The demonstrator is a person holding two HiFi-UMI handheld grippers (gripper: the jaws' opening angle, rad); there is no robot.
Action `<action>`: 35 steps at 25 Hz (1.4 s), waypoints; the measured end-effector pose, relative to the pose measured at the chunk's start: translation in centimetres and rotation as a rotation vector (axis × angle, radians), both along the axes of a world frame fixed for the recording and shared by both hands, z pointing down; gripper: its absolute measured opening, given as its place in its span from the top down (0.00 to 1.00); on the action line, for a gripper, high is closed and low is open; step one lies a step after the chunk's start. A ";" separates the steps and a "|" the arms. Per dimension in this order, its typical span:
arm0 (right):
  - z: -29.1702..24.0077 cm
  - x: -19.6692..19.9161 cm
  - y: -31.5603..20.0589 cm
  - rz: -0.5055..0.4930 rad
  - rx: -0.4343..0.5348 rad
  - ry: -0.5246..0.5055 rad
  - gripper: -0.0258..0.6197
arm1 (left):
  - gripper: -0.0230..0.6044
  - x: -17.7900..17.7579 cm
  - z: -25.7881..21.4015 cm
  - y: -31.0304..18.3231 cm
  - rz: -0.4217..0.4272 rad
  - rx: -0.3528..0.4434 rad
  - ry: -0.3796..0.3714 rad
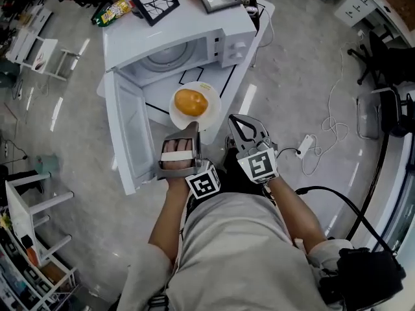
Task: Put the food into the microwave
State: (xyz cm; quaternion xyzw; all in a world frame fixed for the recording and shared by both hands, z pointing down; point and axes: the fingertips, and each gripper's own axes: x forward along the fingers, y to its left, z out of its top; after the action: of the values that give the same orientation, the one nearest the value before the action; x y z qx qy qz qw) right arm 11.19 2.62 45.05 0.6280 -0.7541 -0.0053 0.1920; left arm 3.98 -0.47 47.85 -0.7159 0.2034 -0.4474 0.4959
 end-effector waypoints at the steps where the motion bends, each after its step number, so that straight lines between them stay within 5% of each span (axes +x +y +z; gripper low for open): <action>1: 0.2 0.3 -0.6 -0.017 0.000 -0.002 0.94 | 0.93 0.3 0.1 -0.3 -0.011 0.000 -0.002; 13: 2.5 4.1 -7.3 -0.248 0.011 -0.014 0.94 | 0.93 3.1 2.8 -6.1 -0.225 0.011 -0.069; 29: 4.6 3.1 -13.4 -0.347 0.021 0.000 0.94 | 0.93 3.9 4.7 -13.5 -0.286 0.037 -0.104; 32: 4.4 3.0 -14.2 -0.342 0.039 0.115 0.94 | 0.93 4.0 5.2 -14.4 -0.276 0.026 -0.101; 35: 4.3 2.1 -14.9 -0.323 0.078 0.460 0.94 | 0.93 3.7 5.6 -15.2 -0.255 0.053 -0.120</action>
State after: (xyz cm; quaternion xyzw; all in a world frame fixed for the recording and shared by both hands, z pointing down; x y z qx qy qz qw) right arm 13.29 -12.31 49.36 0.4889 -0.7802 -0.2072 0.3306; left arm 7.69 -15.65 53.41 -0.6429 0.2745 -0.5431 0.4652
